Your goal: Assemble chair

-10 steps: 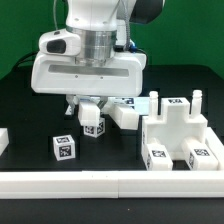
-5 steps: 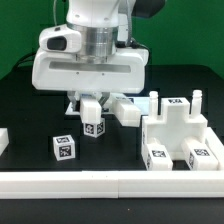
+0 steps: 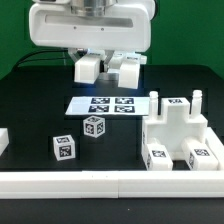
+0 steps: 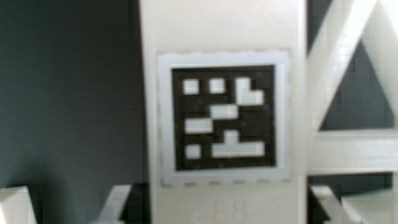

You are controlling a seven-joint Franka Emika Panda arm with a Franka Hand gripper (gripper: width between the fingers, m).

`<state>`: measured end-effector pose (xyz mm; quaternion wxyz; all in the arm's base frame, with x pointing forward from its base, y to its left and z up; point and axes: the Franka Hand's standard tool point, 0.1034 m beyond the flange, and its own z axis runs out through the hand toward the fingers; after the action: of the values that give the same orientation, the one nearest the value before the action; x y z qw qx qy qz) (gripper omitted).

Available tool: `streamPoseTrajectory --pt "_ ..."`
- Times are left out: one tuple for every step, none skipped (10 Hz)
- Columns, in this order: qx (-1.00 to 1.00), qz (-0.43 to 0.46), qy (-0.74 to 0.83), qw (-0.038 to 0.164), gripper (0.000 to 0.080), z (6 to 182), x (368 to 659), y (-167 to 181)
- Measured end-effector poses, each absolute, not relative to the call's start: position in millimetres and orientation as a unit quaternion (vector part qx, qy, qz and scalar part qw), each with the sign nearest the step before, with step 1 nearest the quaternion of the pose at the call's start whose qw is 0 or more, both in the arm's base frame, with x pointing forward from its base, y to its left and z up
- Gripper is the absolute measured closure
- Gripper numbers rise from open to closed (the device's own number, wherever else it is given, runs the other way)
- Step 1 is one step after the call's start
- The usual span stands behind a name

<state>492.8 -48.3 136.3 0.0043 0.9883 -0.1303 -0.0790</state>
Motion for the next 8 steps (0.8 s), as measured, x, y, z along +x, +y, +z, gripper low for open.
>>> streamPoseTrajectory --pt "0.986 -0.063 -0.155 -0.005 0.0518 144.5 505 -33" --pt "0.987 -0.041 -0.155 -0.004 0.0518 144.1 514 -19" --pt "0.987 -0.046 -0.156 -0.004 0.0517 142.2 511 -20" --pt "0.986 -0.046 -0.158 -0.004 0.0517 142.0 511 -22" --pt "0.987 -0.047 -0.155 -0.003 0.0517 140.2 510 -19" --pt "0.992 -0.051 -0.117 0.004 0.0517 133.7 514 -10" --pt "0.998 -0.049 -0.048 -0.009 0.0517 135.4 527 6" --pt "0.998 -0.042 0.03 -0.033 0.0517 138.3 540 20"
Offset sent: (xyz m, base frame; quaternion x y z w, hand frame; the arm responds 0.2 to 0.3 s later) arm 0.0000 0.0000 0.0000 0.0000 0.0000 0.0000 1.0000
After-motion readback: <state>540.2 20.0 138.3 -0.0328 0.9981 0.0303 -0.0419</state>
